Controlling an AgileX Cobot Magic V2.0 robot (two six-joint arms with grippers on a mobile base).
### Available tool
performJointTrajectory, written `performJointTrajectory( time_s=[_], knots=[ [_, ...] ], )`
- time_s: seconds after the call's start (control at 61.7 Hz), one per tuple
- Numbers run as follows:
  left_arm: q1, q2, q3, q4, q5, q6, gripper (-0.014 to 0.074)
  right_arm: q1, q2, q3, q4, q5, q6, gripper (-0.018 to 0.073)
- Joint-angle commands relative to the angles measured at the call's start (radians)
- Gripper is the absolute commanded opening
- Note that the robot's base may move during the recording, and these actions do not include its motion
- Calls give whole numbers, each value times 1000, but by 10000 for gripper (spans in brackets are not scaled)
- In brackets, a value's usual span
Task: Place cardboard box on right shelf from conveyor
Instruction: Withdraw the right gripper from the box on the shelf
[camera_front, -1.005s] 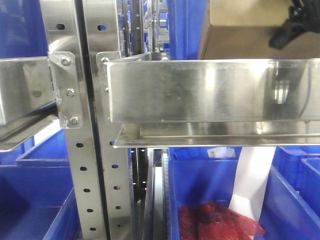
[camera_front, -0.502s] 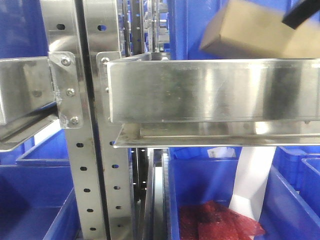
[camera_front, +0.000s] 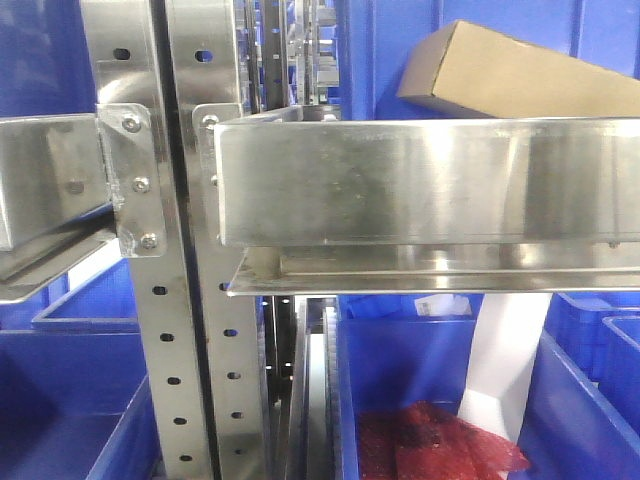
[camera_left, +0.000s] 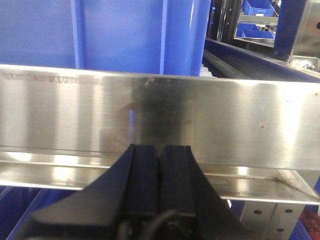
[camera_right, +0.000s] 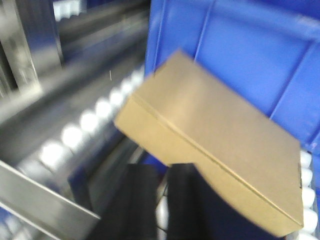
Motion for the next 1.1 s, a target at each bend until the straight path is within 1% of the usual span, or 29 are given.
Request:
performJointTrajectory(
  time_s=[0.0, 0.081, 0.13, 0.778, 0.843, 0.988, 1.086],
  knots=[
    [2, -13, 10, -6, -86, 0, -116, -6, -71, -25, 27, -88, 102, 60],
    [2, -13, 10, -6, -86, 0, -116, -6, -111, -25, 27, -89, 179, 59],
    [2, -13, 10, -6, -86, 0, -116, -6, -123, -25, 27, -89, 201, 59],
    [2, -13, 10, -6, -86, 0, -116, -6, -130, -24, 26, -91, 201, 57],
    [2, -13, 10, -6, -86, 0, -116, -6, -134, -13, 5, -109, 201, 57],
    [2, -13, 10, -6, -86, 0, -116, -9, -199, 87, -111, -213, 216, 57],
    [2, -13, 10, -6, -86, 0, -116, -49, -286, 200, -149, -307, 259, 57]
  ],
)
